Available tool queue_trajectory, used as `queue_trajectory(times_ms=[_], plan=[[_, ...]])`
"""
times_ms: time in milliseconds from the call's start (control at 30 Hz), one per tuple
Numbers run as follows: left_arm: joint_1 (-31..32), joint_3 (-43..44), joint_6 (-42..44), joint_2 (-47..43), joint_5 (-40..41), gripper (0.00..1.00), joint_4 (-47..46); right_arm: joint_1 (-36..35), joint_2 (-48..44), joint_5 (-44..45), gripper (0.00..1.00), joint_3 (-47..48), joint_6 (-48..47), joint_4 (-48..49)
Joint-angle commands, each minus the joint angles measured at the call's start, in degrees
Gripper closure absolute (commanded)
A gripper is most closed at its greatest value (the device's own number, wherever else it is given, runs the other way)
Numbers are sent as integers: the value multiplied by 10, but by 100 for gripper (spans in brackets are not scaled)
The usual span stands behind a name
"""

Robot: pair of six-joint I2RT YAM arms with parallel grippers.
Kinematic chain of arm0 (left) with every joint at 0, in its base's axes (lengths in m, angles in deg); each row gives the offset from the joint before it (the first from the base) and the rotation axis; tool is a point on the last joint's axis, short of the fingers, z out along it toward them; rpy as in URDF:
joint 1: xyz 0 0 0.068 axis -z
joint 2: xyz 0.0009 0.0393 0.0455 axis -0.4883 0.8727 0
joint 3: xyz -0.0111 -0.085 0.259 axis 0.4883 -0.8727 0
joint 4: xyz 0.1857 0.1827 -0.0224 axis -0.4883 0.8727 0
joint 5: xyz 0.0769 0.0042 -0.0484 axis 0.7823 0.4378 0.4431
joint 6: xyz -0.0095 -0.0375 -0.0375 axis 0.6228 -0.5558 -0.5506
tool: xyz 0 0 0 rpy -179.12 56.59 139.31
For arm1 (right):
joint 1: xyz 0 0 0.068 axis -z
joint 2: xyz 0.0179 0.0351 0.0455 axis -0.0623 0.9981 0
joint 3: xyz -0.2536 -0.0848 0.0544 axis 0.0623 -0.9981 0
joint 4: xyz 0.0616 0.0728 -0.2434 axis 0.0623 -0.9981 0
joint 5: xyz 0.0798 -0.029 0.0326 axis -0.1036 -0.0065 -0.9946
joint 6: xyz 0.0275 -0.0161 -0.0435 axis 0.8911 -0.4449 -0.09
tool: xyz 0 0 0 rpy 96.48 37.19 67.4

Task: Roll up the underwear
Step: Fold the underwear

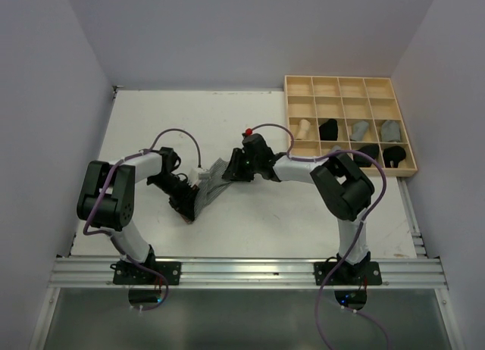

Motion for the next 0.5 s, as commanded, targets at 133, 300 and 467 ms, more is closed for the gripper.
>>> queue_trajectory(times_ms=[133, 300, 467], plan=[[-8, -12, 50, 28, 116, 75, -46, 0, -25, 30, 58, 4, -16, -16], [-8, -14, 52, 28, 116, 75, -46, 0, -41, 48, 57, -12, -23, -6], [-8, -14, 49, 28, 114, 75, -46, 0, -41, 44, 56, -15, -24, 0]])
